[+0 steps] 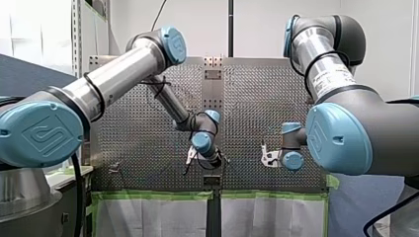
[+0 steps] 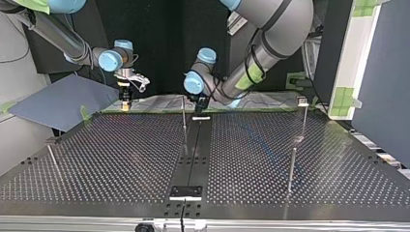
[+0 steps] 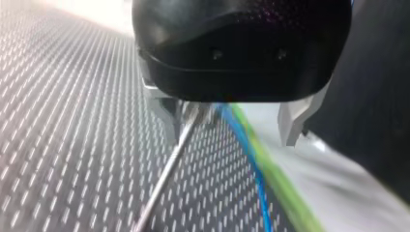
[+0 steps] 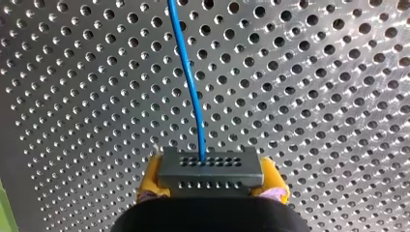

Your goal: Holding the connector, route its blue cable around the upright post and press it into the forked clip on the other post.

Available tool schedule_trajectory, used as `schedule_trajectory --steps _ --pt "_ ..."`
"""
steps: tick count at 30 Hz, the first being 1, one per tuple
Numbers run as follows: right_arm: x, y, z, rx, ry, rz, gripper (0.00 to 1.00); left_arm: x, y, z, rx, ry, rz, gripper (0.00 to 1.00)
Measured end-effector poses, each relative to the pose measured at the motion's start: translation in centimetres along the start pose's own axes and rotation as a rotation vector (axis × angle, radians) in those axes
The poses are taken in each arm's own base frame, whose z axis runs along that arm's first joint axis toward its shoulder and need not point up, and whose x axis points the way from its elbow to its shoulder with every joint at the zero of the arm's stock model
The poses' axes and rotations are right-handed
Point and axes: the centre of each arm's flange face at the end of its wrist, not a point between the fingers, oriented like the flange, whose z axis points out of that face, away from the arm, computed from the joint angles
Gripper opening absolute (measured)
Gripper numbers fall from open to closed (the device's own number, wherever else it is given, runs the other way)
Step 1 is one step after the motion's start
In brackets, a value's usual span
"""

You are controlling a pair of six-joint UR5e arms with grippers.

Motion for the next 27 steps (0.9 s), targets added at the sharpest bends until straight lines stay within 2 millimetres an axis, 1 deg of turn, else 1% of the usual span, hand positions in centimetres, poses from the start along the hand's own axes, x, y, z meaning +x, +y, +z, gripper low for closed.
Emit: schedule_trajectory --steps 3,7,13,20,27 --pt "0.0 0.0 0.0 0.002 0.0 0.001 0.0 0.1 -1.0 -0.3 0.017 0.0 0.007 1.0" --pt "-0.1 -0.1 0.0 0.008 -0.002 0.004 0.0 0.2 -1.5 -0.6 0.018 0.001 0.01 1.0" --pt "-0.1 -0.2 -0.1 0.015 -0.003 0.009 0.0 0.1 -1.0 -0.6 -0.022 -0.002 -0.002 1.0" --pt "-0.2 -0.1 -0.1 0.014 -0.006 0.012 0.0 -1.1 -0.7 -1.0 -0.055 -0.021 -0.019 1.0" --pt "-0.3 0.2 -0.1 0.011 -0.012 0.013 0.0 -1.5 -0.6 -1.2 -0.083 -0.031 -0.032 1.0"
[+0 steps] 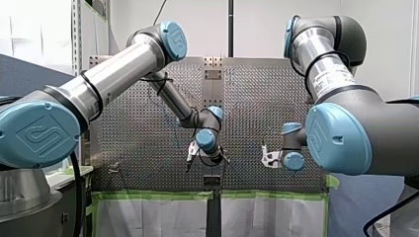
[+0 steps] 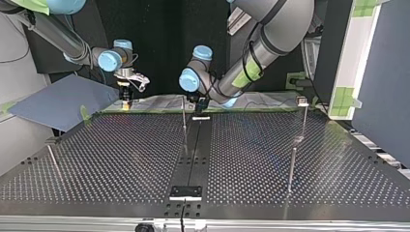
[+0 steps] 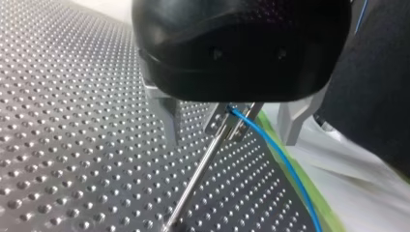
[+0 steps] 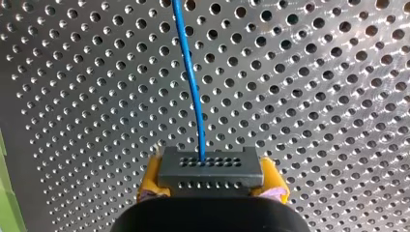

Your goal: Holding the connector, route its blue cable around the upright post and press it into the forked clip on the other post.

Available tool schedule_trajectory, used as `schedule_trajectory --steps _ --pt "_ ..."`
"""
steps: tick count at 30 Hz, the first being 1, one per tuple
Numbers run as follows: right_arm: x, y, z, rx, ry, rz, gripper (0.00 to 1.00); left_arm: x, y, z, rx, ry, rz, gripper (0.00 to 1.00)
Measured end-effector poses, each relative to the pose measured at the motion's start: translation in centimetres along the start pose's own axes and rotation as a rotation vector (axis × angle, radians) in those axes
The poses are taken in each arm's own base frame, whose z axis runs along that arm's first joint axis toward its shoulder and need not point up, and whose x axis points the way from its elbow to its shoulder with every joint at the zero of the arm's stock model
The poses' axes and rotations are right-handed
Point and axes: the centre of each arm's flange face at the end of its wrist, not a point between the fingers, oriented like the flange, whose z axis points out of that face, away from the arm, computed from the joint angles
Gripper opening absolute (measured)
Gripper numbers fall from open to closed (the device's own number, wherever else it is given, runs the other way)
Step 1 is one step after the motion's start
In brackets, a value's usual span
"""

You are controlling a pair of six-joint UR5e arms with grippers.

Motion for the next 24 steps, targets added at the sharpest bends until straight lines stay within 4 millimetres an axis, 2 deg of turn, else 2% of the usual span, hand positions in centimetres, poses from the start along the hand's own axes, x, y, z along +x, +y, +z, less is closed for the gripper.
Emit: schedule_trajectory --steps 12,24 --pt "-0.3 0.8 0.1 -0.012 -0.007 0.005 0.0 0.0 0.4 -0.1 -0.055 -0.004 -0.033 1.0" --pt "-0.4 1.1 0.2 -0.013 -0.01 0.008 0.0 0.3 -1.3 -1.0 -0.023 0.007 -0.023 1.0"
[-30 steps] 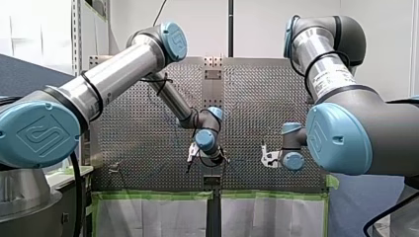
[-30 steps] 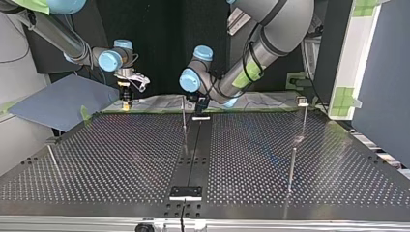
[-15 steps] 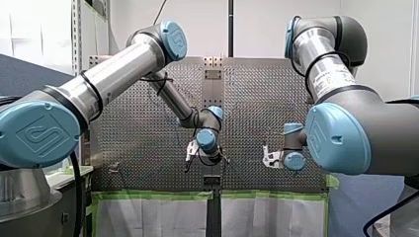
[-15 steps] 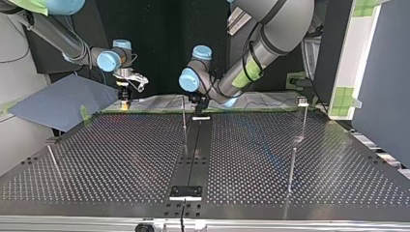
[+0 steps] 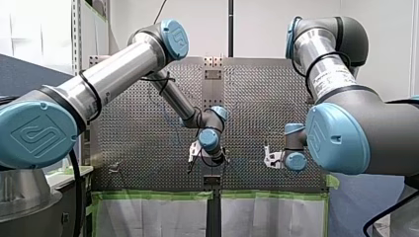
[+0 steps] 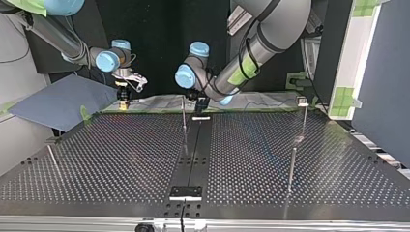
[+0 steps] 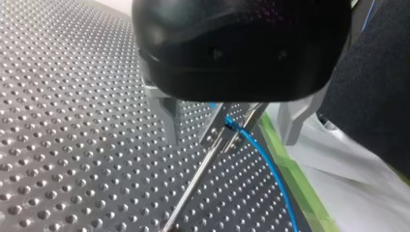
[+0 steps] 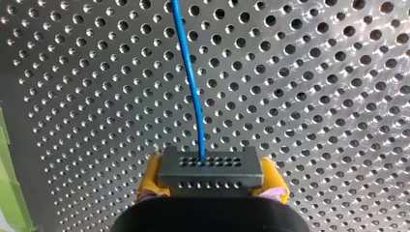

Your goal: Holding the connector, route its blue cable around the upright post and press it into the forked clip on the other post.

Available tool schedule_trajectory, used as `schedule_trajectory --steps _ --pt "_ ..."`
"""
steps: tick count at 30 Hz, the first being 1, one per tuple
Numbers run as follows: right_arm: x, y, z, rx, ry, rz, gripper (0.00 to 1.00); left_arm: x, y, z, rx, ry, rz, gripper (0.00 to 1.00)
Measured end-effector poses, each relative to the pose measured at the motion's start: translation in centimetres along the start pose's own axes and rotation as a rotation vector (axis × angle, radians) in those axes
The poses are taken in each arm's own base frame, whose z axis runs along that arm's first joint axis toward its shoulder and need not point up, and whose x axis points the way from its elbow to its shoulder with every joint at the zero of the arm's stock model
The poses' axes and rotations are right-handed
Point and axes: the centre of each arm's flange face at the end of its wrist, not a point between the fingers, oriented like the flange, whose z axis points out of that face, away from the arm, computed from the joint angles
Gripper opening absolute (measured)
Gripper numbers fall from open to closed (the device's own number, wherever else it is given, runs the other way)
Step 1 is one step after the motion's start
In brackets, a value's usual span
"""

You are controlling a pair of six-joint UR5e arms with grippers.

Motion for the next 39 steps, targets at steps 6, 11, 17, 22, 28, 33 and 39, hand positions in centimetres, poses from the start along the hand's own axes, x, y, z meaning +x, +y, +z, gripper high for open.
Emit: schedule_trajectory --steps 6,11,17,22,28,33,39 --pt "-0.1 0.0 0.0 0.0 -0.003 0.0 0.0 0.3 -0.9 -0.6 0.014 0.01 0.006 1.0" --pt "-0.1 0.0 0.0 0.001 -0.005 0.0 0.0 0.5 -1.6 -1.0 0.022 0.013 0.0 1.0" --pt "-0.2 -0.1 -0.1 0.009 -0.012 0.0 0.0 0.7 -2.1 -1.3 0.028 0.013 -0.012 1.0" --pt "-0.2 -0.1 -0.1 0.014 -0.015 0.001 0.0 0.7 -2.3 -1.4 0.031 0.013 -0.017 1.0" --pt "-0.2 -0.2 -0.1 0.015 -0.015 0.007 0.0 0.7 -2.4 -1.5 0.033 0.013 -0.022 1.0" --pt "-0.2 -0.1 0.0 0.016 -0.018 0.008 0.0 0.7 -2.5 -1.5 0.035 0.013 -0.028 1.0" --pt "-0.1 -0.1 0.0 0.017 -0.022 0.009 0.0 0.7 -2.5 -1.5 0.037 0.013 -0.031 1.0"
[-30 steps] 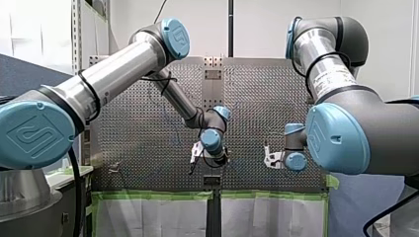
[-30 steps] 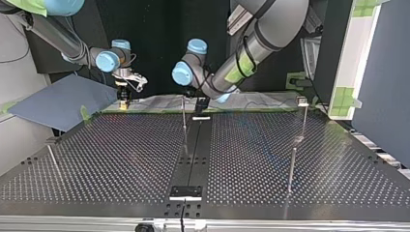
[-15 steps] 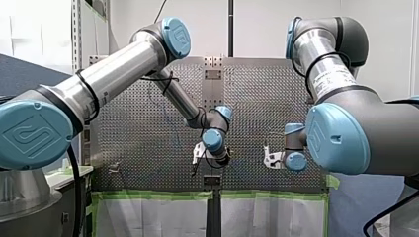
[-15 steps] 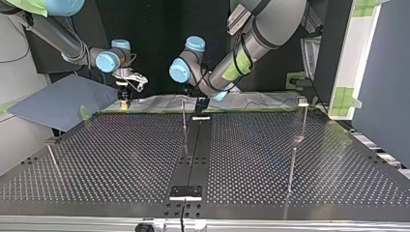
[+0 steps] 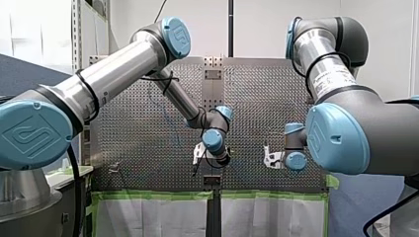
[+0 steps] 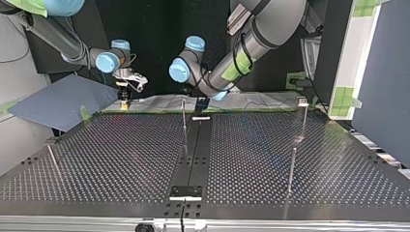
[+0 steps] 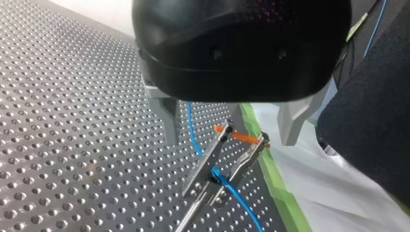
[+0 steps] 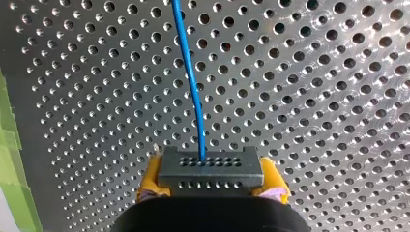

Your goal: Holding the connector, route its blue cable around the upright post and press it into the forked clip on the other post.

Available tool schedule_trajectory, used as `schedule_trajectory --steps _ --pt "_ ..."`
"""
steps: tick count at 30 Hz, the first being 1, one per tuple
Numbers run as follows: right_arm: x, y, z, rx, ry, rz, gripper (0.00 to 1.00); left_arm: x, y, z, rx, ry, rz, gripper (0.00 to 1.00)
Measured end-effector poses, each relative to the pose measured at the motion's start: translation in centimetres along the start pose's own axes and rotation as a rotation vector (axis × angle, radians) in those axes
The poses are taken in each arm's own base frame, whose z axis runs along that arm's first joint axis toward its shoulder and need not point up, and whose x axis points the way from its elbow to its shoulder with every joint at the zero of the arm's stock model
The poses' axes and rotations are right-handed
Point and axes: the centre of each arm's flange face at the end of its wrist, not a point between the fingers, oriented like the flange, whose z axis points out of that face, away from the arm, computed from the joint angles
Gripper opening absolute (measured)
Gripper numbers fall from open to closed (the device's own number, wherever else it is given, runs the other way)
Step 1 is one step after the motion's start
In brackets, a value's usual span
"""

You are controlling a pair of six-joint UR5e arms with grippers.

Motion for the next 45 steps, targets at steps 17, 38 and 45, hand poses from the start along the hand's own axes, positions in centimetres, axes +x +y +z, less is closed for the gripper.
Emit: schedule_trajectory --steps 17,38,45 --pt "0.0 0.0 0.0 0.003 -0.005 0.0 0.0 0.1 -0.3 -0.4 -0.023 0.001 0.009 1.0" --pt "0.0 -0.1 0.0 0.008 -0.003 0.001 0.0 -4.2 1.1 -5.7 0.033 -0.139 -0.106 1.0" --pt "0.0 -0.2 -0.1 0.014 -0.006 0.004 0.0 -5.6 1.2 -8.2 0.076 -0.202 -0.18 1.0"
